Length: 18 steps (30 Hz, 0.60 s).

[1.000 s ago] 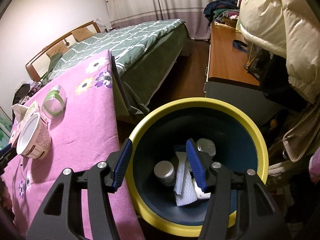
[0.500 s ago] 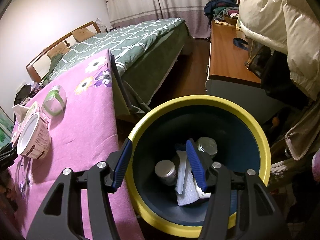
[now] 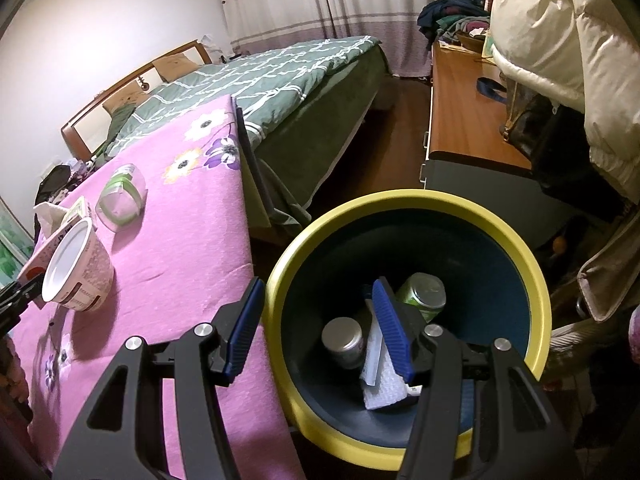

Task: Collect trash
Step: 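Reach the left tool to the pink drink carton and close on it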

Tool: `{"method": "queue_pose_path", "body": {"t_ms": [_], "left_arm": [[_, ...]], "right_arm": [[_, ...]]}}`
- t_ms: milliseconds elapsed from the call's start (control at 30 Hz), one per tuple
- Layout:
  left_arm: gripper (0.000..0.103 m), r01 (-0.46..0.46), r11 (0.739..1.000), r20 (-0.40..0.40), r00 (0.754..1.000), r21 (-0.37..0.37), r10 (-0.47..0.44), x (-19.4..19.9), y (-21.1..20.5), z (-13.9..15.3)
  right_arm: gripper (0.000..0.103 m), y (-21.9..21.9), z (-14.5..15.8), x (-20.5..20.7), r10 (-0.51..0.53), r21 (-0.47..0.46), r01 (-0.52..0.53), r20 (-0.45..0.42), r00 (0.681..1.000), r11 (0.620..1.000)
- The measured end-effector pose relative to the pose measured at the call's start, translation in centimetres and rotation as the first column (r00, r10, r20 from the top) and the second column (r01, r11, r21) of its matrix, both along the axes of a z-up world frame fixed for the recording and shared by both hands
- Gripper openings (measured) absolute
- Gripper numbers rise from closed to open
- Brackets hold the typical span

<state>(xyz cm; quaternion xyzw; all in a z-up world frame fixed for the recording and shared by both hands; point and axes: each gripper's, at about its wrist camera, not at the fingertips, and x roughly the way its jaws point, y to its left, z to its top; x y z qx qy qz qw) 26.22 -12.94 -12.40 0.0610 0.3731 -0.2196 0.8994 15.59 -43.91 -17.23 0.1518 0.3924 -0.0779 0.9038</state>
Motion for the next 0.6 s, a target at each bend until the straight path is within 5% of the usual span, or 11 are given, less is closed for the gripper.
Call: {"method": "queue_pose_path", "body": {"t_ms": [600], "left_arm": [[0.042, 0.014, 0.999, 0.228, 0.973, 0.040, -0.022, -10.2, 0.4, 9.1]], "right_arm": [[0.054, 0.2, 1.6, -2.0, 0.013, -0.002, -0.013, 0.051, 0.999, 1.000]]}}
